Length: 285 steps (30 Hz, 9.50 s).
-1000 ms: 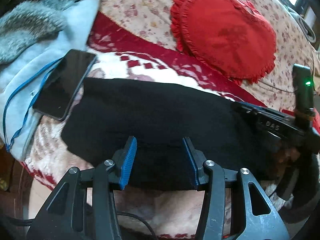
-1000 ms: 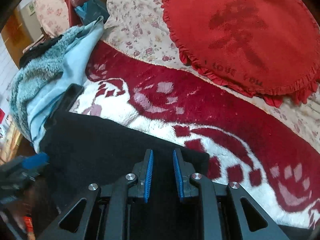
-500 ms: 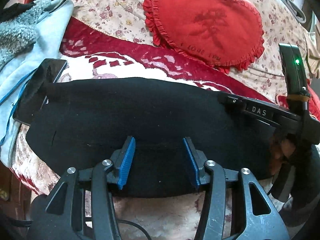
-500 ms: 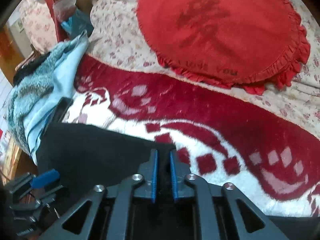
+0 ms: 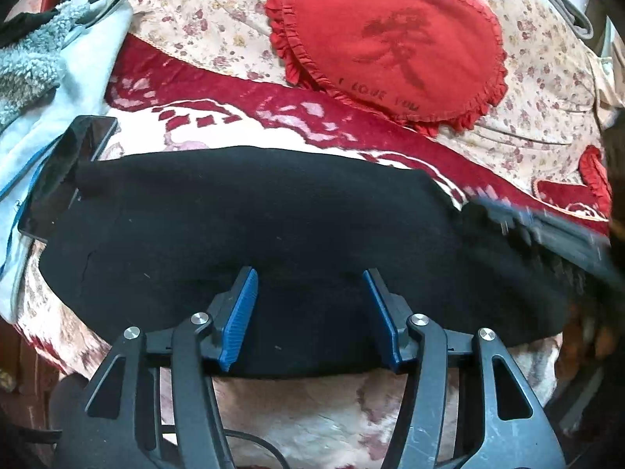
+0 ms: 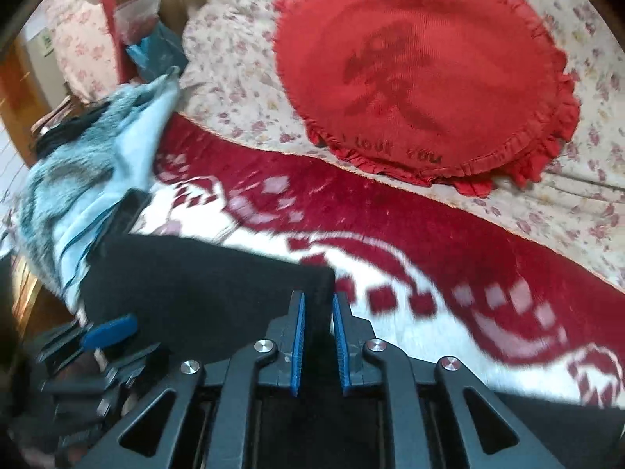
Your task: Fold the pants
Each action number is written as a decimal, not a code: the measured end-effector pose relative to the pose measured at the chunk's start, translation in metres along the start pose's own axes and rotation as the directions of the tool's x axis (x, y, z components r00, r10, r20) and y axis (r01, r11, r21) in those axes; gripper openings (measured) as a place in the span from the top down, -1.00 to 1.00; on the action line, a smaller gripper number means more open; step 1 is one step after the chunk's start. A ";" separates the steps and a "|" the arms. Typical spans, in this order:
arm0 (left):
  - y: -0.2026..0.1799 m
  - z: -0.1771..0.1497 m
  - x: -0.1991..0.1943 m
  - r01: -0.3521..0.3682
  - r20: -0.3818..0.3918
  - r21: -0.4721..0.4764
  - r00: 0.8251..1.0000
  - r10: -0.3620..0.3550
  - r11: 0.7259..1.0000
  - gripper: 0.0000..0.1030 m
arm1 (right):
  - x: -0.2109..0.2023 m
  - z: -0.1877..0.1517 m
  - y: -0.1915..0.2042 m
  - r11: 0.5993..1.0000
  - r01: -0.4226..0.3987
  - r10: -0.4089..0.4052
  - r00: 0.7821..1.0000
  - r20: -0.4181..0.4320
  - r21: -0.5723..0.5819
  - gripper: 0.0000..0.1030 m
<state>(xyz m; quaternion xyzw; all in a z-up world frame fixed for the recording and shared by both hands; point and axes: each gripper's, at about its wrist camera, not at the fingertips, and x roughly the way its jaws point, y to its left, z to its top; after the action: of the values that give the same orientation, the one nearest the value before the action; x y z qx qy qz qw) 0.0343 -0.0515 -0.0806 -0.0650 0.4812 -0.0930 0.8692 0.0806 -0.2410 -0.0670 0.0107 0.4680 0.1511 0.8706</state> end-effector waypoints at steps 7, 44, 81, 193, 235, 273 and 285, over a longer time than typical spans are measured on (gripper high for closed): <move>-0.023 -0.016 0.002 0.023 -0.018 0.035 1.000 -0.022 0.999 -0.05 | -0.018 -0.063 -0.001 0.998 0.052 -0.054 0.996 -0.067 -0.036 0.72; -0.302 0.017 0.070 0.469 -0.336 0.391 0.874 -0.351 0.792 -0.24 | -0.151 -0.177 -0.206 0.849 0.153 -0.169 0.985 -0.015 0.505 0.40; -0.309 0.066 0.038 0.460 -0.228 0.496 0.887 -0.400 0.736 0.68 | -0.187 -0.113 -0.145 0.917 -0.042 -0.050 0.975 0.218 0.396 0.72; -0.073 0.030 0.024 0.262 -0.207 0.114 0.950 -0.235 0.958 0.52 | -0.073 -0.069 -0.061 0.957 -0.091 0.100 0.995 -0.018 0.275 0.57; -0.107 0.010 0.014 0.126 -0.079 0.206 0.991 -0.112 0.970 0.85 | -0.068 -0.069 -0.079 0.947 -0.099 0.108 0.994 -0.014 0.306 0.56; -0.066 0.025 0.005 0.118 -0.083 0.114 0.991 -0.109 0.986 0.80 | -0.051 -0.049 -0.069 0.969 -0.042 0.048 0.999 -0.017 0.243 0.56; -0.082 0.024 0.032 0.135 -0.111 0.133 0.987 -0.120 0.982 0.60 | -0.069 -0.086 -0.049 0.987 0.081 -0.070 0.995 -0.077 0.138 0.56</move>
<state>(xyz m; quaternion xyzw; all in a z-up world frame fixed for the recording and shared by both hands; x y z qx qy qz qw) 0.0628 -0.1380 -0.0774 -0.0298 0.5124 -0.1852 0.8380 -0.0128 -0.3168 -0.0669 0.0488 0.5084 0.0849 0.8555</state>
